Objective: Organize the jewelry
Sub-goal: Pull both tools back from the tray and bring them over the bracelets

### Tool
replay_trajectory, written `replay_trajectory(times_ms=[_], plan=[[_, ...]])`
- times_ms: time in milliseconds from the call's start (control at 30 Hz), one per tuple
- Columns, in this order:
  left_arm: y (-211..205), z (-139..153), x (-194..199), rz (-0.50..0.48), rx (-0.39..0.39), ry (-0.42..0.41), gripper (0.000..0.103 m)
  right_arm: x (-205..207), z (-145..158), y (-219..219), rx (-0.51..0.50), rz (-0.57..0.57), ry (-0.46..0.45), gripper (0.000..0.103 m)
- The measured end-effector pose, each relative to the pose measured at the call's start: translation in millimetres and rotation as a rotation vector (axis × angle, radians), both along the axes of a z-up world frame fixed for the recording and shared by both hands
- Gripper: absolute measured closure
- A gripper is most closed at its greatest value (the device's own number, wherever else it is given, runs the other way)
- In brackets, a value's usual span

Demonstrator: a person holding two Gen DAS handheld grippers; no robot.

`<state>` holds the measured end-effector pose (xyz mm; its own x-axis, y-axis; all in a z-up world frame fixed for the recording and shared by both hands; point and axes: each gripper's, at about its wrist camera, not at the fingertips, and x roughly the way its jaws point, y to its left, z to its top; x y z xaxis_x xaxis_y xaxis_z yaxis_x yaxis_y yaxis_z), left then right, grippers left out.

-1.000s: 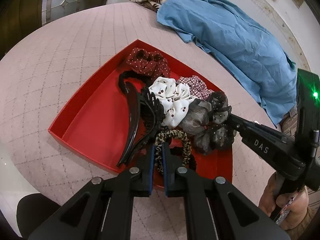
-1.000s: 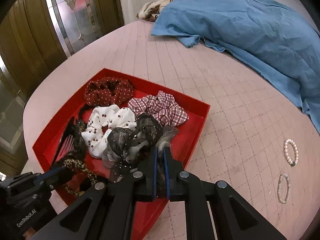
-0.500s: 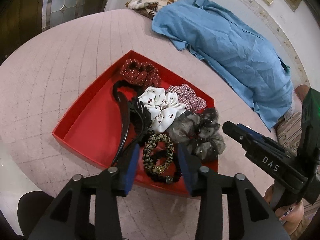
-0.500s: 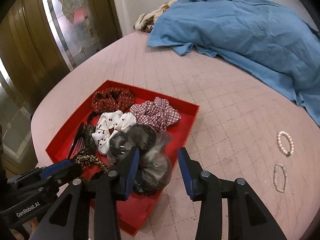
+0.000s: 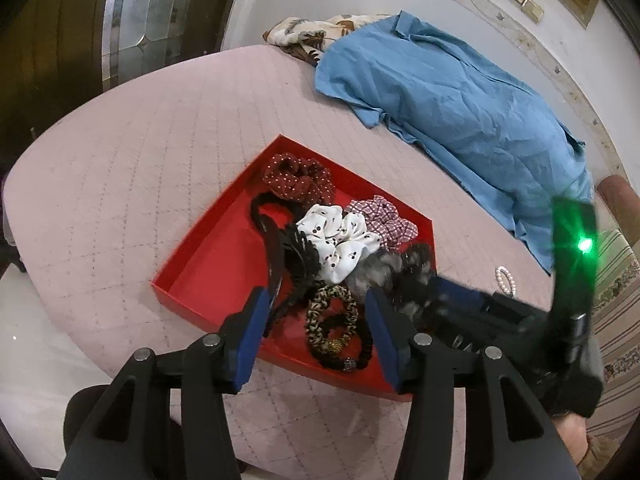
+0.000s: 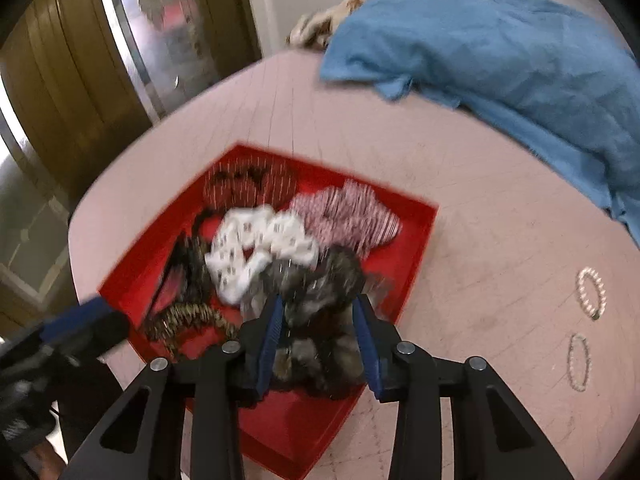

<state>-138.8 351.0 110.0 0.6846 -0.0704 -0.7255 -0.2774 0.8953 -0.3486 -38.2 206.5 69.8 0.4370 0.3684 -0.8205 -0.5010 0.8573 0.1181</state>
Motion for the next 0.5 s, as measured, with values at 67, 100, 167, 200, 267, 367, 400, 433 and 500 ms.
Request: replay_trajectory(times_ms=[67,100,167,200,267,367,400,433,500], plan=[[-0.6,2.1,-1.4,0.002,0.014,-0.001,0.053,-1.9,-6.9,-1.4,0.003,0.001,0.027,0.063],[-1.1,3.0,-1.9,0.003,0.019,-0.001,0.052,-3.8,-7.9,-3.2,0.005,-0.002,0.034,0.063],[-2.5,4.3,-3.1,0.002,0.028,-0.002,0.051,-7.7,-4.6,-7.5,0.022,-0.001,0.038,0.063],[-4.2,5.6,-3.3,0.0,0.036,-0.003,0.051,-10.8,0.4,-12.0,0.038,0.0,0.037,0.063],[-7.9,7.6,-3.1,-0.004,0.053,-0.002,0.049,-17.4,8.7,-20.9,0.066,-0.004,0.031,0.063],[-15.9,11.7,-4.5,-0.011,0.088,-0.006,0.046,-26.4,20.5,-39.3,0.123,-0.022,0.025,0.055],[-19.5,13.3,-4.8,-0.013,0.106,-0.007,0.045,-29.2,22.9,-44.9,0.137,-0.031,0.022,0.054],[-22.3,14.2,-4.8,-0.015,0.116,-0.007,0.045,-31.9,25.0,-51.6,0.149,-0.042,0.02,0.053],[-28.9,16.3,-4.9,-0.023,0.141,-0.004,0.044,-37.0,26.8,-65.5,0.173,-0.064,0.023,0.052]])
